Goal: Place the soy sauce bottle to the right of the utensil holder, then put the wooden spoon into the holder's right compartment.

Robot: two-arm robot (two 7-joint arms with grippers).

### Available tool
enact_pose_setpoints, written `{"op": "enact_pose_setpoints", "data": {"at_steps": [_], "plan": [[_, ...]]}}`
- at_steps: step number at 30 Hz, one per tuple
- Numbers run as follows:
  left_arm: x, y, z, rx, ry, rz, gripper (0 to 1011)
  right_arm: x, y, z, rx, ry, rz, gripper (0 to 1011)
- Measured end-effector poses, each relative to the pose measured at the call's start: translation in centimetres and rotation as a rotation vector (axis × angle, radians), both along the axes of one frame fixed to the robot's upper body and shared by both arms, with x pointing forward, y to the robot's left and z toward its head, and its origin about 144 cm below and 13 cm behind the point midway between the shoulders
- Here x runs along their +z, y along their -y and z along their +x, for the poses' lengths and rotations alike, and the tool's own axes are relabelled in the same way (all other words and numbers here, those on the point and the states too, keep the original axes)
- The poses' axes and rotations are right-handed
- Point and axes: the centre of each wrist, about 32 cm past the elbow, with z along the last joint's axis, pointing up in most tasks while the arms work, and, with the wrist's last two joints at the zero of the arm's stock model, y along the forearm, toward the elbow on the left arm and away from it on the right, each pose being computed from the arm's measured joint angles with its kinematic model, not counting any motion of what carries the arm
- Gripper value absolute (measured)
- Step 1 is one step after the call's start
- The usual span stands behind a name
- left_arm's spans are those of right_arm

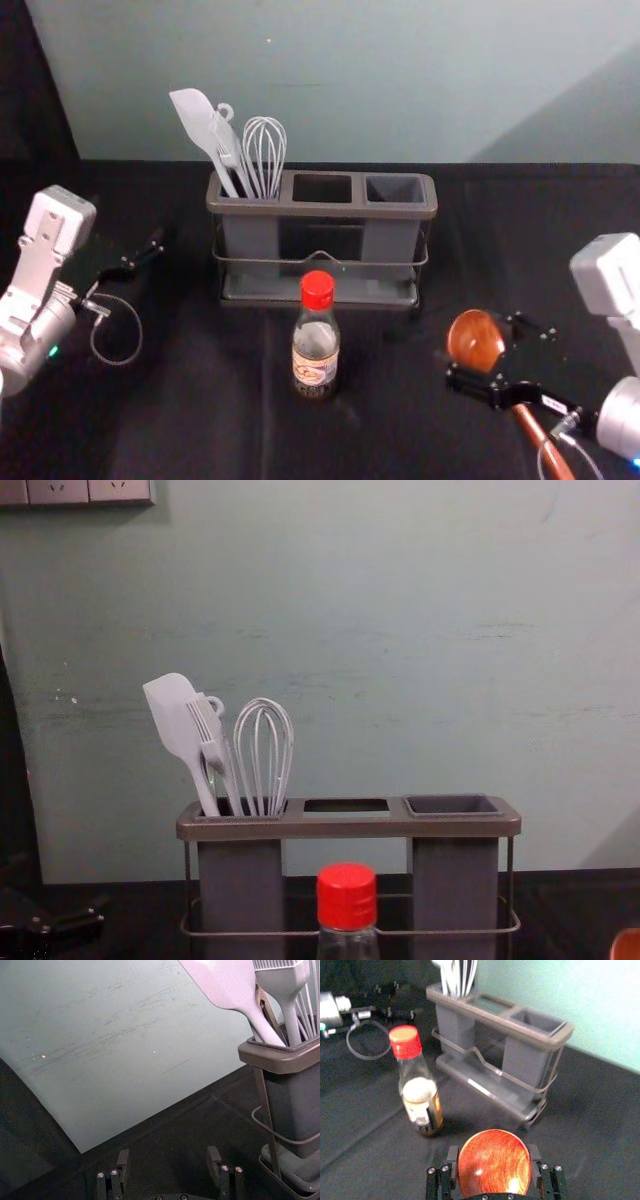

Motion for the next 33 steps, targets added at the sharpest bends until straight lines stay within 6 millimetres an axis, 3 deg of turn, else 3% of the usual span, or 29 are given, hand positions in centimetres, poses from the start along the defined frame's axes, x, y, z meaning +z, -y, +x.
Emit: {"op": "enact_pose_setpoints", "data": {"at_steps": [13, 33], "plan": [[0.0, 0.0, 0.0, 0.000, 0.000, 0.000, 1000, -2.1, 0.1, -2.6, -0.026, 0.395, 0.067, 840], [0.0, 0.0, 0.0, 0.000, 0.000, 0.000, 1000, -2.5, -0.1, -2.6, -0.015, 0.411, 0.072, 840]]}}
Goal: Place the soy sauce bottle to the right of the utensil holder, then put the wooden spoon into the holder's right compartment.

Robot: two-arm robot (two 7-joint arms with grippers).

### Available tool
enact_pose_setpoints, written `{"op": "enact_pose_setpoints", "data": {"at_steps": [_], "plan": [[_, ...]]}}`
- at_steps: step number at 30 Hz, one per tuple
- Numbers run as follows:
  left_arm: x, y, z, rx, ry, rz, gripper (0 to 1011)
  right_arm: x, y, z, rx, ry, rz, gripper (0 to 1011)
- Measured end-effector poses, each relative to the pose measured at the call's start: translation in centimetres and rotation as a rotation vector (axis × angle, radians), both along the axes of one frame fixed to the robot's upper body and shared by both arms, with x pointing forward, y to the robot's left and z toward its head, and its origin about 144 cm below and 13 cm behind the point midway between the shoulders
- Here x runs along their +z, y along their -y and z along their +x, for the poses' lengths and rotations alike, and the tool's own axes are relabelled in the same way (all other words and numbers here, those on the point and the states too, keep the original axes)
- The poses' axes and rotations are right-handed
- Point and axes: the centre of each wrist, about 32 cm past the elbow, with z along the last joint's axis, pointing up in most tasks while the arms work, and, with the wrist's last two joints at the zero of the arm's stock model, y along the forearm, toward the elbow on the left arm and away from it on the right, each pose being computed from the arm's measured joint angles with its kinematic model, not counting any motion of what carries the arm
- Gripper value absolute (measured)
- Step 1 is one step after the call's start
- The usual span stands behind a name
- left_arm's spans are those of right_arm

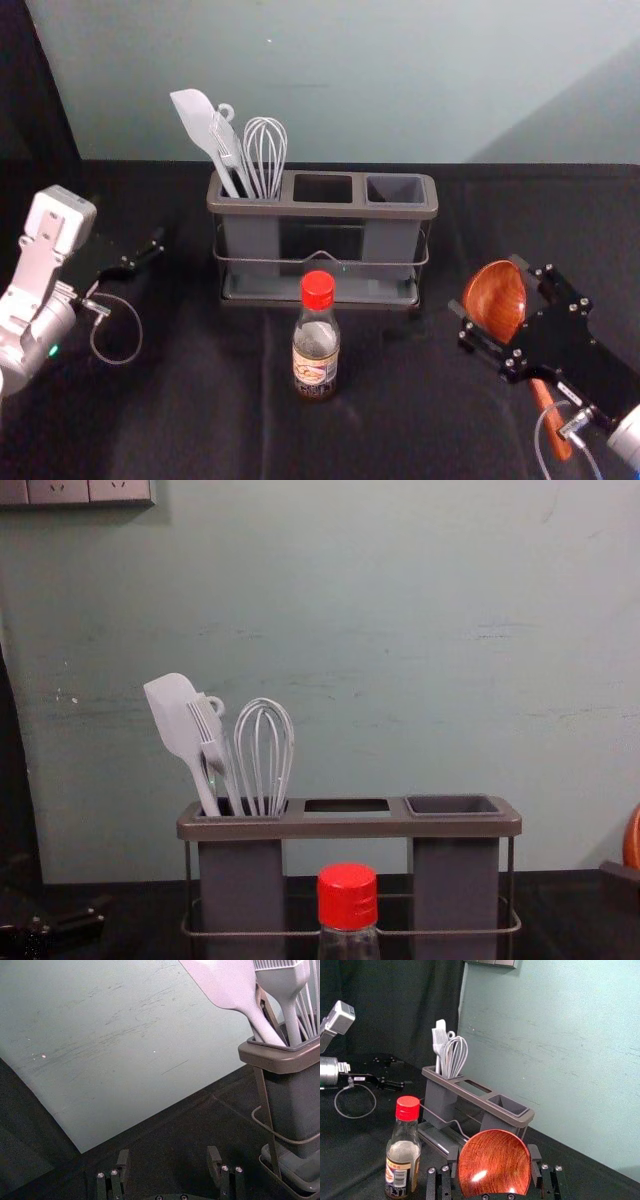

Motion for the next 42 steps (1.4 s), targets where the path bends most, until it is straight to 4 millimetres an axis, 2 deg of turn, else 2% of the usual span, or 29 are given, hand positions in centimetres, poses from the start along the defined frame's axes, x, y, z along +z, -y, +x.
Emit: {"op": "enact_pose_setpoints", "data": {"at_steps": [10, 15, 28, 37, 42], "plan": [[0.0, 0.0, 0.0, 0.000, 0.000, 0.000, 1000, 0.0, 0.0, 0.0, 0.000, 0.002, 0.001, 840], [0.0, 0.0, 0.0, 0.000, 0.000, 0.000, 1000, 0.3, -0.4, 1.0, 0.012, 0.028, 0.012, 840], [0.0, 0.0, 0.0, 0.000, 0.000, 0.000, 1000, 3.5, -1.8, 7.2, 0.099, 0.248, 0.055, 840], [0.0, 0.0, 0.0, 0.000, 0.000, 0.000, 1000, 5.0, -2.8, 9.8, 0.134, 0.372, 0.094, 840], [0.0, 0.0, 0.0, 0.000, 0.000, 0.000, 1000, 5.0, -3.2, 11.0, 0.149, 0.420, 0.134, 840]]}}
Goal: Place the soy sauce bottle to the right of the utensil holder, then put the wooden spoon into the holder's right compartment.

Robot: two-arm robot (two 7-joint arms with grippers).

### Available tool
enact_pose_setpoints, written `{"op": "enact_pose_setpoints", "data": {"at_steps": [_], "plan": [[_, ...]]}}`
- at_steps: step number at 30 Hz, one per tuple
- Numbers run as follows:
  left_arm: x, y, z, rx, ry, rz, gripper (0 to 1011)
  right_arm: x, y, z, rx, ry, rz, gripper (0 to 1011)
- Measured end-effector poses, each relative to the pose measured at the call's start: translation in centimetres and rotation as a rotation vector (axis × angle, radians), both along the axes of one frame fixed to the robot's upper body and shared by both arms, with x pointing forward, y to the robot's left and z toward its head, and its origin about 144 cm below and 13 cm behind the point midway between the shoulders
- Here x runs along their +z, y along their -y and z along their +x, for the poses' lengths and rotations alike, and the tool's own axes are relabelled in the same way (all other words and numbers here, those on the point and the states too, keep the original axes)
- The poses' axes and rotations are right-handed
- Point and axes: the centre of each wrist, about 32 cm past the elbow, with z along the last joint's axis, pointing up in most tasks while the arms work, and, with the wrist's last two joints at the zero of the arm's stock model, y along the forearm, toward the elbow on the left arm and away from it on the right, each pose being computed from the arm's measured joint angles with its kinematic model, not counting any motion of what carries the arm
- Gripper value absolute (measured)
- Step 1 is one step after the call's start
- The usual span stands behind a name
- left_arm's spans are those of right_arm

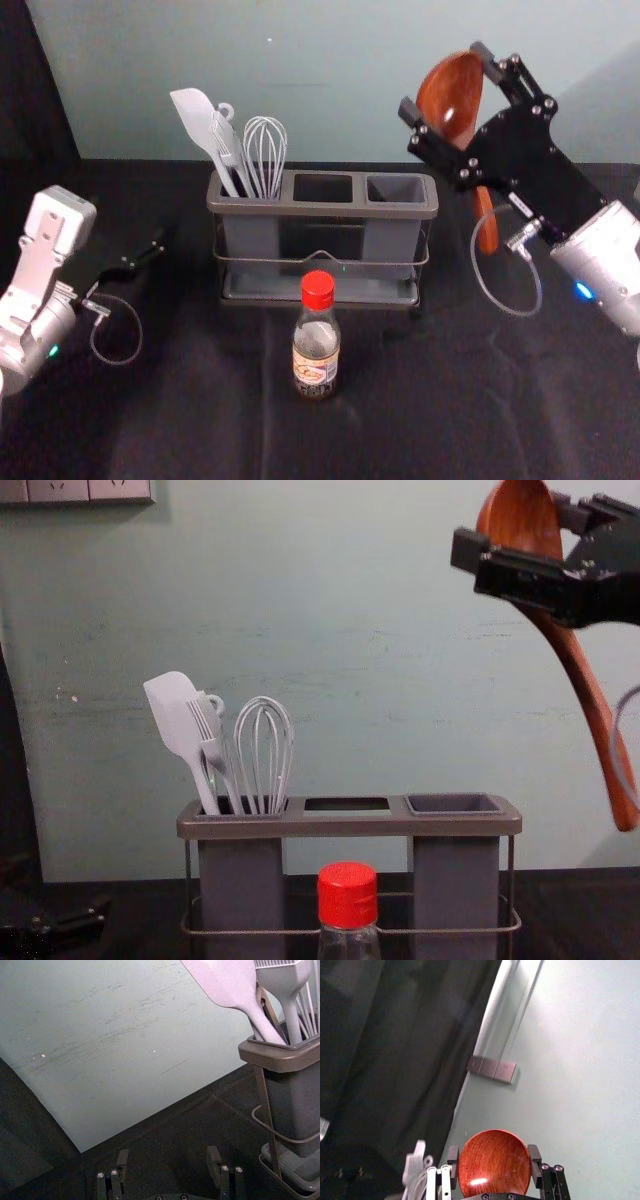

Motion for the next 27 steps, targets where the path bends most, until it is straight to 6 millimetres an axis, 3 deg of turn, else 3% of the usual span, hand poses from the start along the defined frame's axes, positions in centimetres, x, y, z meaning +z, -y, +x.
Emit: {"op": "enact_pose_setpoints", "data": {"at_steps": [11, 27], "plan": [[0.0, 0.0, 0.0, 0.000, 0.000, 0.000, 1000, -1.0, -1.2, 3.4, 0.071, 0.096, 0.163, 840], [0.0, 0.0, 0.0, 0.000, 0.000, 0.000, 1000, -2.5, -2.6, 9.7, 0.119, 0.025, 0.255, 840]]}}
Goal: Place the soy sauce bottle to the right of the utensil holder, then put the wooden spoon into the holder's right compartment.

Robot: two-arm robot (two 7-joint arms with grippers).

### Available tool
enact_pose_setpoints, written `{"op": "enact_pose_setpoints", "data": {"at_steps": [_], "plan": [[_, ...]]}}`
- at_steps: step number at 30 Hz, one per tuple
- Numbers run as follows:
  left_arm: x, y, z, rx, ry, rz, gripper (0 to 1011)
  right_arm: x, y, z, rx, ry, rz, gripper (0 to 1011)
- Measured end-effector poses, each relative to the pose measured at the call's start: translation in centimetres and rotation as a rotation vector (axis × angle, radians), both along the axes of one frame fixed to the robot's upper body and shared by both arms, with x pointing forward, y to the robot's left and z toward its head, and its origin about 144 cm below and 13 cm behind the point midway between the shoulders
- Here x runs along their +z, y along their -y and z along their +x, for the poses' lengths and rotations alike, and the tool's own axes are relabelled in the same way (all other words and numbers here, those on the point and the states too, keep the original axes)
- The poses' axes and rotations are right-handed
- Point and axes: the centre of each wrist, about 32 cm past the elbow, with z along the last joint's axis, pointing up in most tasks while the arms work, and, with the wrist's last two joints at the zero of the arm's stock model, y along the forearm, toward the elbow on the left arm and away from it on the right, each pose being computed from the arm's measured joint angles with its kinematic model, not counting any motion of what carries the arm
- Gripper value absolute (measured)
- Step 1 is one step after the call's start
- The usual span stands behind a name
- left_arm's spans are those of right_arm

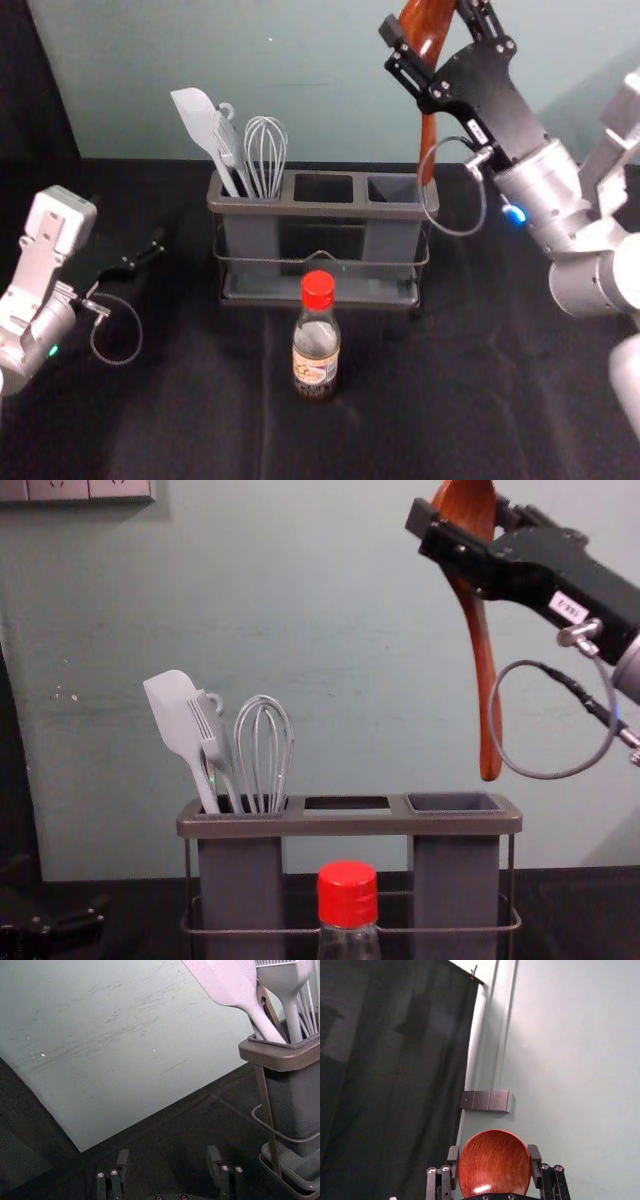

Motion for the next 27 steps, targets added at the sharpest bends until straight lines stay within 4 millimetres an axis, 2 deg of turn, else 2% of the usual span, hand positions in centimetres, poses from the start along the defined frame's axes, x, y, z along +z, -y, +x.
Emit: {"op": "enact_pose_setpoints", "data": {"at_steps": [14, 27], "plan": [[0.0, 0.0, 0.0, 0.000, 0.000, 0.000, 1000, -2.1, -1.8, 2.9, 0.003, -0.024, 0.045, 840], [0.0, 0.0, 0.0, 0.000, 0.000, 0.000, 1000, -5.7, -2.7, 2.7, -0.022, -0.072, 0.049, 840]]}}
